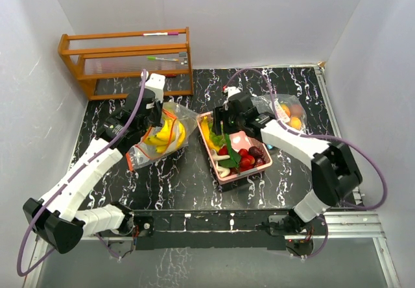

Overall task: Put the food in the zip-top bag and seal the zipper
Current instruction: Adjust the zipper food storage bag at the center of the board, then pick up the fake fruit from the bin.

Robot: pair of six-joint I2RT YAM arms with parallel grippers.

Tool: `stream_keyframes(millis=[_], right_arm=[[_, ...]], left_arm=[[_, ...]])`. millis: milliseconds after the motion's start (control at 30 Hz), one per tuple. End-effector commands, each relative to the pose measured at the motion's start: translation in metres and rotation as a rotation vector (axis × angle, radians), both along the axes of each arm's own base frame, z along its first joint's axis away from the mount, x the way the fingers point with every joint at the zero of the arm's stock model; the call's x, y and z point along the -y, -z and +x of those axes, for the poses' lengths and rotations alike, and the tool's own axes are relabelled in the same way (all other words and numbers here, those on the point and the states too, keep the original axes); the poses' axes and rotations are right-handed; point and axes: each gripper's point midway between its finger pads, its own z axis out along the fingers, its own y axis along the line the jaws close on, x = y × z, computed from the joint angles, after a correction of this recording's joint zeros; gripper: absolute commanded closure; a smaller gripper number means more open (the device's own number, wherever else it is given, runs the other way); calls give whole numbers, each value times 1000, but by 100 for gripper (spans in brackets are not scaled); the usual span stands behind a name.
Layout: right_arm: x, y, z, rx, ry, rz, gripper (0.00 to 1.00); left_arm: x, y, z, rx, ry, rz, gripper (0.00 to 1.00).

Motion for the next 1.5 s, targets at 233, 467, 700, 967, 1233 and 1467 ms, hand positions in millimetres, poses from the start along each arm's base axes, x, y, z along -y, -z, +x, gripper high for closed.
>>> stream_keyframes(millis=[233, 467, 700, 967, 1233, 1467], right_arm=[[-39, -1, 62, 164, 8, 109, 37], [-55, 19, 79, 182, 5, 154, 39], [-64, 35, 86, 155, 36, 209, 49], [-68, 35, 89, 179, 67, 277, 49], [-69, 52, 90, 156, 85, 268, 64], [-65, 42, 91, 217, 82, 275, 86]], left_arm=[[-53, -53, 1, 158, -215, 112, 100], [-69, -56, -3, 174, -261, 171, 100], [-56, -39, -3, 125, -214, 143, 100], [-51, -27, -5, 96, -187, 124, 100], [-48, -27, -7, 92, -170, 111, 100], [-48, -25, -8, 86, -170, 112, 100]])
